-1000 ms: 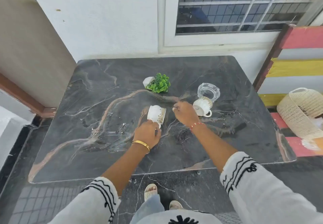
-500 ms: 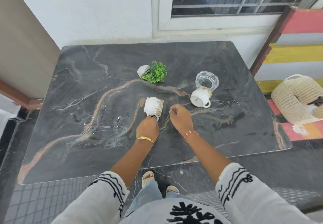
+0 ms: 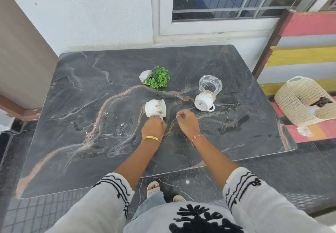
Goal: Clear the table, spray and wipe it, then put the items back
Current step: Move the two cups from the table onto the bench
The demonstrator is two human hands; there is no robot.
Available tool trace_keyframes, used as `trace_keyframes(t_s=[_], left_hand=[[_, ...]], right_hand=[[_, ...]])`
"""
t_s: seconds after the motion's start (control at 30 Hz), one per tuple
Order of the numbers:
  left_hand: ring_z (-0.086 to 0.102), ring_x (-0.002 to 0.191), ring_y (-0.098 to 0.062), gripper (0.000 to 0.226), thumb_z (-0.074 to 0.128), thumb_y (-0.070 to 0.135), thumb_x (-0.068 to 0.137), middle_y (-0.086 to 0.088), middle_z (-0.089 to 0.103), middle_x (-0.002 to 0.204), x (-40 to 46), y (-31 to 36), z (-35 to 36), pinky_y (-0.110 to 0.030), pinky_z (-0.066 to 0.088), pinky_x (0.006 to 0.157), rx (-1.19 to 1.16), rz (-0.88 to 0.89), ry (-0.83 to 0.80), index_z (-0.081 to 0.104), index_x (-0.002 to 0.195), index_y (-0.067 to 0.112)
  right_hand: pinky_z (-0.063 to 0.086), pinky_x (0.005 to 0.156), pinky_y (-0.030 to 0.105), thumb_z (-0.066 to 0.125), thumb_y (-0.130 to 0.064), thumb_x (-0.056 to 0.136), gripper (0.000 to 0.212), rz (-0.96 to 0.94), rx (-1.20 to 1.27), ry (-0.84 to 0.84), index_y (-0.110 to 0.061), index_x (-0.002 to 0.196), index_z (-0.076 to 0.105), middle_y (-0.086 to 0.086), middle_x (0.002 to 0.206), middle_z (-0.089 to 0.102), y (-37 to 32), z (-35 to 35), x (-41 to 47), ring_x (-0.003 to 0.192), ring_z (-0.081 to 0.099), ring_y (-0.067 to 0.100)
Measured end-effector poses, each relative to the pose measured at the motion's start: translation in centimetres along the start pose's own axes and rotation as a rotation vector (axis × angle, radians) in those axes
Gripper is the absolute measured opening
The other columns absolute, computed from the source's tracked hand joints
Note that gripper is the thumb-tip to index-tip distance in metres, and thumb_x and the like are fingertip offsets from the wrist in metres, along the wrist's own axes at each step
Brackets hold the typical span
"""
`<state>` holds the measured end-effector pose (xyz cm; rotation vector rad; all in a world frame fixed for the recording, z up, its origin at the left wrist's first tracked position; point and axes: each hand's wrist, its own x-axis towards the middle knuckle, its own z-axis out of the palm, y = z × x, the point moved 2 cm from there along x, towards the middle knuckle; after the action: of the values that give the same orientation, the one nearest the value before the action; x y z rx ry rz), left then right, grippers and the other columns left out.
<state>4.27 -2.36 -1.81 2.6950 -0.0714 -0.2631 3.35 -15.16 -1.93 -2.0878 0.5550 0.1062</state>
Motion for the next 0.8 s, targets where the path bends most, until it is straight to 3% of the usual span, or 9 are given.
trace_keyframes(t_s=[0.2,0.27,0.33,0.43,0.53,0.67,0.8], left_hand=[[0.053,0.077,-0.037,0.026,0.043,0.013,0.091,-0.027,0.061,0.085,0.2,-0.9,-0.6,-0.039,0.037,0.065,-0.283,-0.057,0.052,0.055,0.076,-0.004],[0.043,0.067,-0.030,0.032,0.043,0.012,0.091,-0.017,0.050,0.063,0.4,-1.4,-0.9,-0.031,0.026,0.059,-0.362,-0.080,0.089,0.041,0.061,0.005],[0.039,0.066,-0.028,0.040,0.042,0.013,0.092,-0.010,0.041,0.056,0.8,-1.8,-1.4,-0.029,0.022,0.057,-0.418,-0.113,0.127,0.031,0.054,0.011],[0.052,0.068,-0.037,0.037,0.037,0.025,0.091,-0.026,0.057,0.067,1.7,-1.7,-1.6,-0.037,0.035,0.061,-0.535,-0.101,0.139,0.043,0.062,0.002],[0.058,0.066,-0.038,0.046,0.031,0.034,0.082,-0.028,0.061,0.065,2.0,-0.9,-1.0,-0.042,0.046,0.069,-0.599,-0.072,0.146,0.054,0.069,-0.005],[0.053,0.050,-0.027,0.036,0.042,0.022,0.089,-0.028,0.059,0.062,2.1,1.5,-0.2,-0.041,0.051,0.066,-0.707,-0.076,0.118,0.054,0.073,-0.008],[0.047,0.034,-0.006,0.029,0.043,0.015,0.090,-0.018,0.054,0.051,1.9,3.7,0.6,-0.027,0.043,0.053,-0.799,-0.110,0.069,0.055,0.078,-0.009]], right_hand=[[0.048,0.073,0.032,0.052,-0.014,0.089,0.015,0.015,0.046,0.013,-0.010,0.096,0.064,0.001,0.086,0.058,-0.3,-0.1,0.8,0.077,0.054,0.015],[0.048,0.074,0.034,0.052,-0.015,0.089,0.011,0.028,0.064,0.029,-0.014,0.091,0.062,0.003,0.088,0.060,-0.4,-0.2,1.1,0.078,0.055,0.017],[0.047,0.070,0.033,0.051,-0.016,0.089,0.010,0.046,0.081,0.044,-0.016,0.088,0.061,0.006,0.088,0.063,-0.3,-0.3,1.5,0.076,0.056,0.018],[0.048,0.056,0.025,0.051,-0.015,0.091,0.010,0.091,0.147,0.077,-0.015,0.089,0.060,0.007,0.084,0.063,-0.1,-0.9,1.6,0.067,0.055,0.016],[0.041,0.041,0.018,0.051,-0.012,0.090,0.016,0.158,0.246,0.128,-0.016,0.076,0.056,0.003,0.069,0.057,0.5,-2.0,1.6,0.056,0.050,0.012],[0.039,0.035,0.020,0.051,-0.010,0.085,0.023,0.247,0.328,0.311,-0.016,0.062,0.051,0.009,0.069,0.058,2.0,-4.6,2.5,0.054,0.049,0.017],[0.034,0.029,0.016,0.047,-0.005,0.081,0.015,0.312,0.317,0.371,-0.008,0.067,0.050,0.015,0.074,0.058,3.5,-7.3,4.0,0.057,0.046,0.021]])
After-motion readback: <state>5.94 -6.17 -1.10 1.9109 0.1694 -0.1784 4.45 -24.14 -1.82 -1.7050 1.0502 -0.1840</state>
